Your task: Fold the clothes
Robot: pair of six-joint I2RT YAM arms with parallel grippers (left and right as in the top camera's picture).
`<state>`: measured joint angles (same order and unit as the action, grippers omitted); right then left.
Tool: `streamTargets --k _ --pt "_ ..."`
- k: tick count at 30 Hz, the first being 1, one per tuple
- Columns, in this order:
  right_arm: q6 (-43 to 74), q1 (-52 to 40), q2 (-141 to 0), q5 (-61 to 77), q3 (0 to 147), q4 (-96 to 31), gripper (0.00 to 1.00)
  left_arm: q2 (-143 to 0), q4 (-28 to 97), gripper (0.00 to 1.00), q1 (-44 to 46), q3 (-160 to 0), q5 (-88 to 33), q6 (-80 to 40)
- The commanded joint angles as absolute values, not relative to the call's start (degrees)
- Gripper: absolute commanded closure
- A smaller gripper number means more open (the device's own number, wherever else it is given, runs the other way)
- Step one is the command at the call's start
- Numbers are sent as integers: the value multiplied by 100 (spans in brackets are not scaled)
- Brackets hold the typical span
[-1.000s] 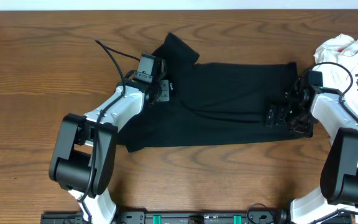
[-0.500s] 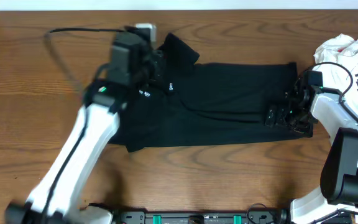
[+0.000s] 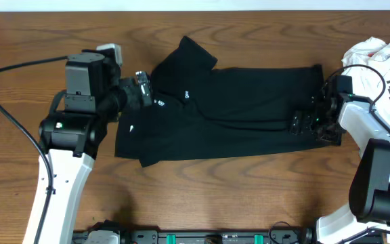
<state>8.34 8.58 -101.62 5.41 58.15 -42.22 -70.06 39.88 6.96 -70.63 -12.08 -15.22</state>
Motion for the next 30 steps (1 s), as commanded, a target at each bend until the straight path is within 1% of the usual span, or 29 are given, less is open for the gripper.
streamTargets --k 1,4,8,11,14,15,16,17,18,19,20,22,27,30 --pt "661 904 -10110 628 6134 -4453 1 -6960 4211 2 670 -7061 -1243 -1511" --pt "454 908 -9972 615 6534 -4860 1 -6960 4366 2 670 -7061 -1243 -1511" --pt "550 982 -9771 607 6814 -5072 1 -6960 4370 2 670 -7059 -1243 -1511" --pt "974 1114 -9695 676 6820 -5109 1 -6960 4370 2 670 -7059 -1243 -1511" --pt "1726 1323 -9708 814 6744 -5190 1 -6960 4368 2 670 -7059 -1243 -1511" --pt "1772 1411 -9710 884 6720 -5218 1 -6960 4368 2 670 -7059 -1243 -1511" --pt "1752 1490 -9710 950 6705 -5256 7 -6960 4370 2 670 -7059 -1243 -1511" --pt "1752 1581 -9708 998 6698 -5321 19 -6960 4368 2 670 -7059 -1243 -1511" --pt "1752 1662 -9708 1052 6694 -5387 28 -6960 4370 2 670 -7059 -1243 -1511" --pt "1752 1732 -9708 1100 6681 -5428 36 -6960 4370 2 670 -7059 -1243 -1511" --pt "1752 1785 -9708 1146 6657 -5428 38 -6960 4370 2 670 -7059 -1243 -1511" --pt "1737 1872 -9708 1271 6560 -5341 39 -6960 4368 2 670 -7059 -1243 -1511" --pt "1667 1922 -9708 1649 6023 -4460 58 -6960 4368 2 670 -7059 -1243 -1511" --pt "1667 1922 -9708 1695 5741 -4060 66 -6960 4370 2 670 -7059 -1243 -1511"
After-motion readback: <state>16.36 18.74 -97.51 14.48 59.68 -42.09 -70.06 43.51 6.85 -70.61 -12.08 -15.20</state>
